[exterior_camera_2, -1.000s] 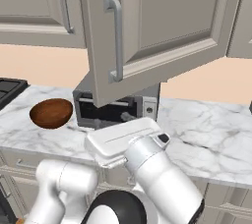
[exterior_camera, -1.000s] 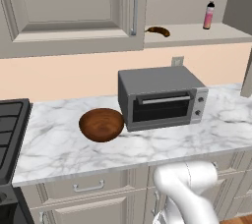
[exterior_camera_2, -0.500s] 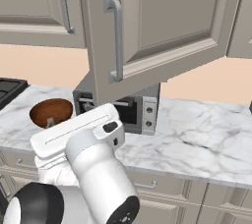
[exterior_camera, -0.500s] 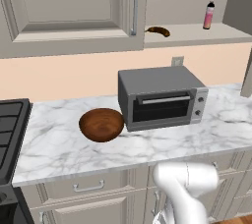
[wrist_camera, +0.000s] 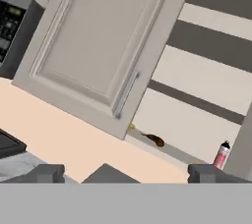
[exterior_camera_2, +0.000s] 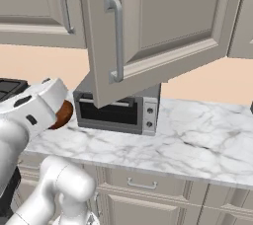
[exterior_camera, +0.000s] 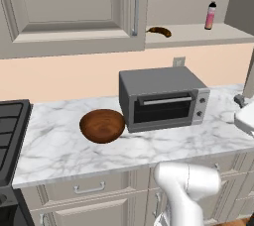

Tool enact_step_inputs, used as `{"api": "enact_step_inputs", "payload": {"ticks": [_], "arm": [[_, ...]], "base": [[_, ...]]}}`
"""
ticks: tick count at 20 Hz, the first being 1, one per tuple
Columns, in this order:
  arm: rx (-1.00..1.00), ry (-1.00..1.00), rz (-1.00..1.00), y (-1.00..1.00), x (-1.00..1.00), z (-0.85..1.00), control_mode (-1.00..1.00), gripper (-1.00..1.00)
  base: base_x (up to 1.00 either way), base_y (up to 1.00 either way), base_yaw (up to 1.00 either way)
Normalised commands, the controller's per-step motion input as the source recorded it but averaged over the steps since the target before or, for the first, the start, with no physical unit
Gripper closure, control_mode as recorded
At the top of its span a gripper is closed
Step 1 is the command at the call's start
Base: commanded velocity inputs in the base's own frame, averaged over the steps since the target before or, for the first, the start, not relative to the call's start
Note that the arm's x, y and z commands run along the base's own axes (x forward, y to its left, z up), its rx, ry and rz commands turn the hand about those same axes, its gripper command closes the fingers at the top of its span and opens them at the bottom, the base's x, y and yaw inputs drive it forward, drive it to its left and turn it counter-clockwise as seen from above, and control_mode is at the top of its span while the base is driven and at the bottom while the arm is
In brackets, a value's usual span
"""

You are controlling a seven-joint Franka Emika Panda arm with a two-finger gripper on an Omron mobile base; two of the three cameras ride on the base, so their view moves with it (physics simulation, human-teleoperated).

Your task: Open the cabinet. Pick the banana and banana from the cabinet and place them into the bowl. Then close the cabinet.

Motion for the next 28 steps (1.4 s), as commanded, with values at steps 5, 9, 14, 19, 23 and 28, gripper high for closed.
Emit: {"api": "enact_step_inputs", "payload": {"ticks": [5, 9, 14, 19, 23, 28], "arm": [[-0.14, -0.07, -0.44, 0.84, 0.7, -0.07, -1.0, -1.0], [-0.04, 0.0, -0.23, 0.31, 1.0, -0.19, -1.0, -1.0], [0.0, 0.02, -0.36, -0.04, 1.0, -0.17, -1.0, -1.0], [0.02, 0.02, -0.25, -0.56, 0.87, -0.16, -1.0, -1.0], [0.1, 0.02, -0.14, -0.97, 0.5, -0.03, -1.0, -1.0], [0.11, 0.0, -0.07, -0.95, 0.33, -0.01, -1.0, -1.0]], "base": [[0.0, 0.0, 0.0], [0.0, 0.0, 0.0], [0.0, 0.0, 0.0], [0.0, 0.0, 0.0], [0.0, 0.0, 0.0], [0.0, 0.0, 0.0]]}}
